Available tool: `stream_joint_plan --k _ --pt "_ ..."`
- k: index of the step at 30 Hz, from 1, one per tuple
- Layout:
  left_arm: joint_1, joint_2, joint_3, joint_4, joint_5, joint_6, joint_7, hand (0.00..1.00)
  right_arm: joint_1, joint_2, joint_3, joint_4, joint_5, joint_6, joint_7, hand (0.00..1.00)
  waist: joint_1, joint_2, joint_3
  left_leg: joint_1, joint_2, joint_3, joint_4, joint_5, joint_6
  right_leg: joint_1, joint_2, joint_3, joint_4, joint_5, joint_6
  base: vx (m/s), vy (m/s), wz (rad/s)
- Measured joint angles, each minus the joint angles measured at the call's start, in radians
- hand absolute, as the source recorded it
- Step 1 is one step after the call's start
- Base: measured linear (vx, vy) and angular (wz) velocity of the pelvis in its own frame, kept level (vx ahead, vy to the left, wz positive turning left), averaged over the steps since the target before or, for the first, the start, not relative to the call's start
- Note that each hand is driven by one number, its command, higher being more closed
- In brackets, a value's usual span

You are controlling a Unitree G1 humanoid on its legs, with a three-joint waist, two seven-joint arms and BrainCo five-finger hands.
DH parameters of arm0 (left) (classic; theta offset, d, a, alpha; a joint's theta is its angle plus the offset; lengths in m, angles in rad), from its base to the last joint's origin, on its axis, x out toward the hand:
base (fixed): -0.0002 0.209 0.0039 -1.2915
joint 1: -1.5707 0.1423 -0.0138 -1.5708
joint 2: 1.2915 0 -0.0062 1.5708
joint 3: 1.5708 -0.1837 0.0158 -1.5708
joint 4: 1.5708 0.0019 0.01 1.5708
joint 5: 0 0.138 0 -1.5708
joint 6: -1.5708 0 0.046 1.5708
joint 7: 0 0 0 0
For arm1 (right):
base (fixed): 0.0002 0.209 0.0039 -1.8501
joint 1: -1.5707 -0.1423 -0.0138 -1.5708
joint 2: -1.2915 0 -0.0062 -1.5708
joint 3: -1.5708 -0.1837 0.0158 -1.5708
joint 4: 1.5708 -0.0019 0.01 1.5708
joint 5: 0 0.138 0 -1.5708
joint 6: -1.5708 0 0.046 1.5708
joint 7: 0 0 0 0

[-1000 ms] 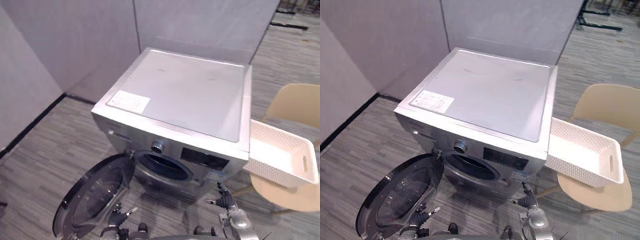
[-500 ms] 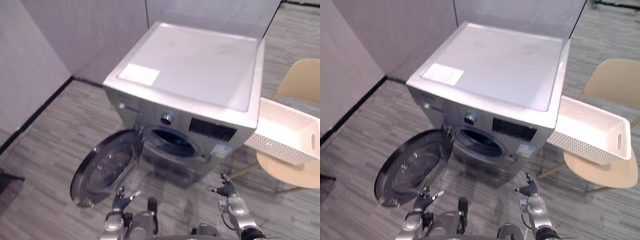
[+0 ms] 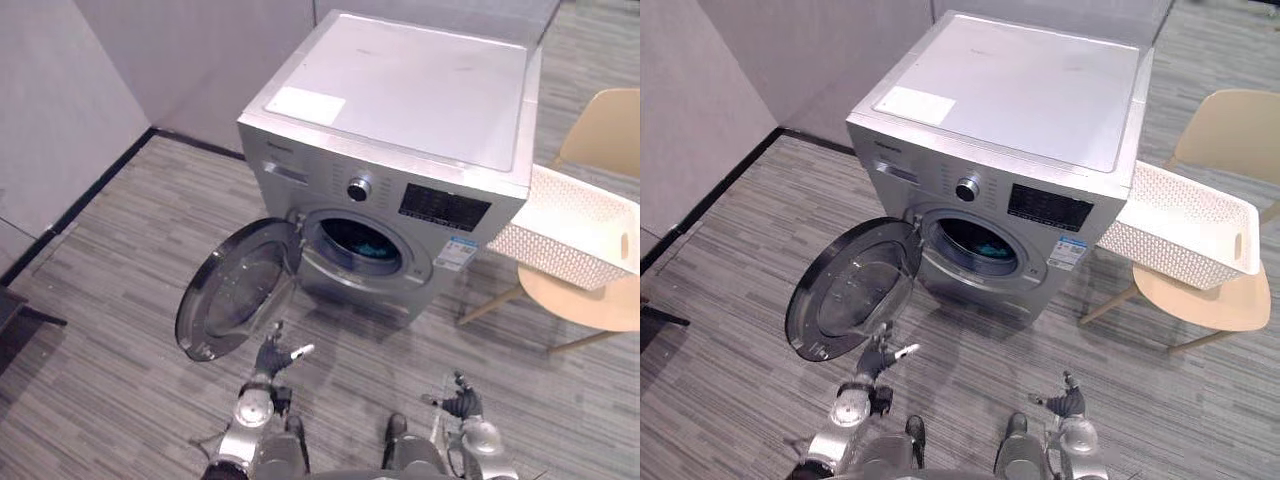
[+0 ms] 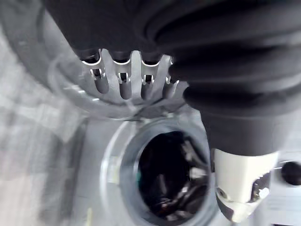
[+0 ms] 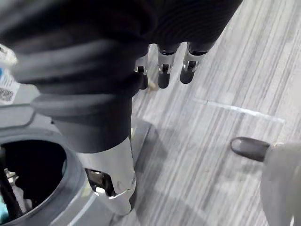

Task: Pick up the laundry basket with both hands and put the clothes into the washing machine.

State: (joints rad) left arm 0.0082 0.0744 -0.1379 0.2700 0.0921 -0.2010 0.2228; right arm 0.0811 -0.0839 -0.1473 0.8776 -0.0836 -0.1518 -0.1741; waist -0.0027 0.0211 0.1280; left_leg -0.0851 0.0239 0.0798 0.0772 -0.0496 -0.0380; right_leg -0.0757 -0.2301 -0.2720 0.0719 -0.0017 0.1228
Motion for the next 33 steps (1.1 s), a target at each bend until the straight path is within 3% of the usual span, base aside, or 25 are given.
stream_joint_plan --k 5,10,13,16,19,22,26,27,30,33 --pt "-0.023 0.038 0.200 -0.120 0.020 -0.016 0.099 0.00 0.006 -0.003 0.007 -0.010 -0.001 -0.001 0.002 0.00 -0.011 0.006 -0.018 0.043 -0.009 0.001 -0.071 0.043 0.008 0.042 0.017 -0.001 -0.092 0.053 0.009 0.04 0.009 -0.06" --pt "-0.056 0.156 0.417 -0.075 0.027 -0.015 0.195 0.00 0.019 -0.024 0.005 -0.032 -0.001 -0.001 0.006 0.00 -0.009 -0.010 -0.026 0.048 0.008 0.001 -0.084 0.043 0.007 0.063 0.044 -0.007 -0.141 0.066 0.000 0.05 -0.052 -0.03" --pt "-0.101 0.234 0.477 0.068 0.027 -0.002 0.213 0.00 0.020 -0.045 0.004 -0.032 -0.001 -0.004 0.019 0.00 -0.009 -0.020 -0.027 0.048 0.010 0.001 -0.096 0.045 0.004 0.069 0.050 -0.011 -0.168 0.077 -0.006 0.01 -0.020 -0.01" --pt "-0.191 0.340 0.504 0.328 0.024 0.024 0.214 0.00 0.006 -0.050 0.008 -0.032 -0.001 -0.016 0.027 0.00 -0.008 -0.044 -0.017 0.012 0.013 0.008 -0.100 0.050 -0.003 0.025 0.055 0.001 -0.171 0.086 -0.010 -0.03 -0.016 -0.10" --pt "-0.288 0.414 0.504 0.585 0.016 0.072 0.201 0.00 -0.028 -0.051 0.009 -0.028 -0.001 -0.019 0.030 0.00 -0.008 -0.088 0.011 -0.040 0.015 0.038 -0.095 0.053 -0.003 -0.042 0.056 0.036 -0.171 0.105 -0.014 -0.04 0.007 -0.26" --pt "-0.357 0.432 0.506 0.708 -0.008 0.093 0.176 0.00 -0.061 -0.052 0.018 -0.029 0.000 -0.020 0.030 0.00 -0.010 -0.126 0.040 -0.090 0.015 0.060 -0.076 0.055 0.000 -0.099 0.057 0.063 -0.171 0.125 -0.027 -0.02 0.019 -0.27" --pt "-0.433 0.422 0.574 0.763 -0.091 0.108 0.148 0.00 -0.080 -0.047 0.036 -0.095 0.062 -0.025 0.045 0.00 -0.005 -0.153 0.084 -0.170 0.045 0.074 -0.041 0.054 0.000 -0.177 0.085 0.083 -0.171 0.183 -0.075 -0.05 0.008 -0.24" --pt "-0.441 0.415 0.583 0.763 -0.103 0.108 0.146 0.00 -0.078 -0.046 0.039 -0.112 0.074 -0.027 0.045 0.00 -0.003 -0.158 0.087 -0.178 0.048 0.076 -0.036 0.054 0.000 -0.186 0.088 0.082 -0.171 0.189 -0.073 -0.04 -0.011 -0.12" --pt "-0.464 0.350 0.585 0.762 -0.122 0.110 0.105 0.00 -0.070 -0.041 0.039 -0.195 0.119 -0.038 0.047 0.00 0.021 -0.180 0.112 -0.213 0.064 0.085 -0.007 0.046 -0.010 -0.210 0.095 0.084 -0.170 0.192 -0.071 -0.05 -0.026 -0.07" --pt "-0.460 0.263 0.557 0.762 -0.126 0.119 0.072 0.00 -0.071 -0.038 0.039 -0.245 0.154 -0.045 0.048 0.00 0.031 -0.181 0.113 -0.254 0.077 0.071 0.019 0.038 -0.019 -0.234 0.105 0.081 -0.170 0.192 -0.071 -0.06 -0.034 0.02"
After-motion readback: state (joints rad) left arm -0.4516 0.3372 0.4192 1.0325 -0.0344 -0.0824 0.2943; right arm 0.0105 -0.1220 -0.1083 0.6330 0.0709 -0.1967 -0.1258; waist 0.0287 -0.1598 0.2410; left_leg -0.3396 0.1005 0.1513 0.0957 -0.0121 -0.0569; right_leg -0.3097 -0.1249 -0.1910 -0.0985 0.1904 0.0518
